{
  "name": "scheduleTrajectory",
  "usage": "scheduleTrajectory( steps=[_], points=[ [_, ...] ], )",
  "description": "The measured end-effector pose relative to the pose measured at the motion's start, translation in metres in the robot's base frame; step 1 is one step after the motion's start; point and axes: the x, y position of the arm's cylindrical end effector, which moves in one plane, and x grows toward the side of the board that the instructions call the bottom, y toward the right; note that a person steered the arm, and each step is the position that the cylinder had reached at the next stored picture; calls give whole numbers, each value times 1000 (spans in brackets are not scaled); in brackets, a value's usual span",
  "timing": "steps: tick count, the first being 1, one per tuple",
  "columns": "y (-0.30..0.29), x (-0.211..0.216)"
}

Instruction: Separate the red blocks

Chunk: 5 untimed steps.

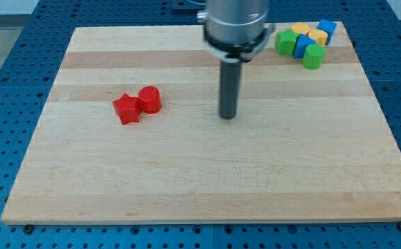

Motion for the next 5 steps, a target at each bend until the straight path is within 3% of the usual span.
scheduleTrajectory(
  steps=[3, 5],
  points=[
    [-122, 12],
    [-135, -16]
  ],
)
